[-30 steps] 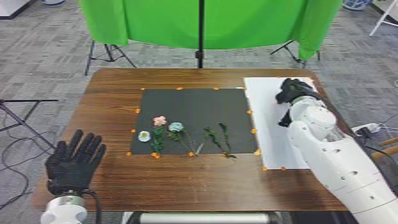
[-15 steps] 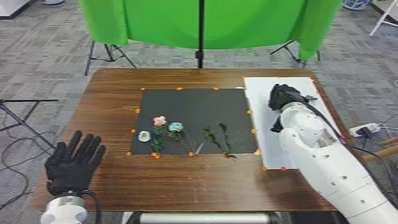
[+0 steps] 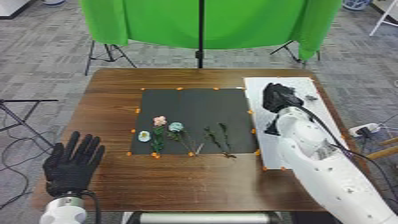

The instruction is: Arrange flowers

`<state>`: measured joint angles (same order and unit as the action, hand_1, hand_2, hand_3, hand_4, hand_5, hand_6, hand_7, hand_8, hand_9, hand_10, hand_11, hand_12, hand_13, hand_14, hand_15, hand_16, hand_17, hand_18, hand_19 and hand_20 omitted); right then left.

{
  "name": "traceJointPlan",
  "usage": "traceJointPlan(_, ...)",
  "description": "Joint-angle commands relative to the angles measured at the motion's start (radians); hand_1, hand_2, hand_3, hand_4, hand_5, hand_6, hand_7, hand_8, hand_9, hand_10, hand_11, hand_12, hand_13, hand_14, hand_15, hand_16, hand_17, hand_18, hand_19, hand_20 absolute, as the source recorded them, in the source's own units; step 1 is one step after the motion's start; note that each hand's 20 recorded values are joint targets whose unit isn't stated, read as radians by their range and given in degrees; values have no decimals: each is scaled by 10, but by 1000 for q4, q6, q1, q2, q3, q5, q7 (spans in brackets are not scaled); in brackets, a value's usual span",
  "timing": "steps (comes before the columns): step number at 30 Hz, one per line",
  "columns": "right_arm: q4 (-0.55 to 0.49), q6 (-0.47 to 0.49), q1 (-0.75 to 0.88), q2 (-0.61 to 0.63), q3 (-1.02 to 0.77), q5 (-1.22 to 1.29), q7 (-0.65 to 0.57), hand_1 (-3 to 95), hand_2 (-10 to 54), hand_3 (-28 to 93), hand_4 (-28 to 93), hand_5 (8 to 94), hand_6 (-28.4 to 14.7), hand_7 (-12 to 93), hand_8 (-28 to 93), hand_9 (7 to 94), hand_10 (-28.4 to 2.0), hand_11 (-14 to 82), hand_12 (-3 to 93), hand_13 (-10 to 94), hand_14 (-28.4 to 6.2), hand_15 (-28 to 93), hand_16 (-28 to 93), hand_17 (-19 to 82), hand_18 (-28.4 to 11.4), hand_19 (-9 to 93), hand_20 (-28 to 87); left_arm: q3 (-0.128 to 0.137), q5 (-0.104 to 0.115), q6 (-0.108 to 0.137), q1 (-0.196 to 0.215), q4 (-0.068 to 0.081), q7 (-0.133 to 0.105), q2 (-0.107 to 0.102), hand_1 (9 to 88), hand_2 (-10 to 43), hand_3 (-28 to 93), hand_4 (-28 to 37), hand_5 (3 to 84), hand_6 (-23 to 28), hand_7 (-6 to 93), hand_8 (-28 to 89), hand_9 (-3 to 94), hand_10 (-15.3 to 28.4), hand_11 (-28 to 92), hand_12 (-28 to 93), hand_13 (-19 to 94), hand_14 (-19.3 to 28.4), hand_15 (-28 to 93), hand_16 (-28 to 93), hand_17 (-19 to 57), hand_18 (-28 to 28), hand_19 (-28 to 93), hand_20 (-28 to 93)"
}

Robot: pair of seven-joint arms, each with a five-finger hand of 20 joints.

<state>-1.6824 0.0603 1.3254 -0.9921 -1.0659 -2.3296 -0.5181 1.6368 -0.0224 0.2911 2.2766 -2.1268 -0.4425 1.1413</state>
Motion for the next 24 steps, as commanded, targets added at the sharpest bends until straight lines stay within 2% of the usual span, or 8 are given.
traceJointPlan(1, -171, 26, 2, -46, 89, 14, 140, 630, -95, 746, -283, 581, -33, 551, -10, 679, -134, 234, 404, 639, -64, 452, 358, 356, -169, 858, 356, -5, 0, 7, 11, 0, 8, 6, 253, 120, 809, -283, 362, 74, 111, -107, 402, 164, 241, 124, 318, 172, 403, -62, -63, 145, 352, 133)
traceJointPlan(5, -196, 78, 50, -97, 125, -32, 179, 627, -95, 745, -283, 571, -35, 556, -19, 670, -136, 236, 397, 630, -65, 459, 350, 353, -166, 855, 353, -9, -3, 3, 9, 0, 13, 6, 254, 122, 807, -283, 360, 74, 112, -107, 400, 163, 240, 124, 318, 172, 403, -62, -63, 145, 351, 133)
traceJointPlan(7, -209, 84, 80, -112, 141, -72, 203, 624, -95, 747, -283, 568, -36, 555, -20, 667, -137, 238, 395, 626, -64, 461, 348, 352, -167, 855, 353, -12, -5, 3, -3, 6, 14, 5, 254, 123, 807, -283, 360, 74, 112, -108, 400, 163, 241, 124, 318, 172, 403, -62, -63, 145, 351, 133)
traceJointPlan(14, -86, 85, 37, -224, 195, -83, 160, 622, -95, 745, -283, 556, -38, 552, -30, 660, -139, 235, 385, 616, -63, 465, 338, 348, -165, 850, 350, -16, -7, 14, -11, 14, 19, 5, 255, 123, 807, -283, 362, 75, 113, -108, 400, 162, 242, 124, 317, 172, 403, -62, -63, 145, 351, 134)
traceJointPlan(15, -80, 72, 33, -230, 198, -91, 156, 622, -95, 745, -283, 556, -38, 552, -30, 660, -139, 235, 384, 616, -63, 465, 338, 348, -165, 849, 349, -20, -2, 15, -15, 14, 19, 4, 255, 123, 807, -283, 362, 75, 113, -108, 400, 162, 242, 124, 317, 172, 403, -62, -63, 145, 351, 134)
traceJointPlan(17, -80, 52, 30, -236, 202, -110, 158, 621, -95, 745, -283, 555, -39, 551, -34, 659, -140, 234, 383, 615, -63, 465, 336, 348, -164, 848, 348, -22, -14, 12, -16, 14, 25, 1, 255, 123, 807, -283, 362, 75, 113, -108, 399, 163, 242, 124, 317, 171, 403, -62, -63, 145, 351, 134)
traceJointPlan(19, -81, 46, 25, -240, 208, -116, 164, 621, -95, 746, -283, 555, -39, 552, -36, 658, -140, 234, 382, 615, -62, 466, 334, 348, -164, 846, 347, -20, -11, 11, -13, 13, 22, 1, 255, 123, 807, -283, 360, 74, 113, -108, 398, 163, 242, 124, 317, 172, 403, -62, -63, 145, 351, 134)
traceJointPlan(24, -82, 83, 32, -241, 208, -110, 161, 617, -95, 747, -283, 552, -43, 551, -43, 649, -142, 224, 371, 604, -61, 462, 330, 348, -162, 845, 345, -20, -11, 13, -16, 15, 16, -1, 255, 124, 806, -283, 372, 78, 116, -108, 400, 163, 243, 123, 318, 172, 405, -62, -63, 145, 352, 135)
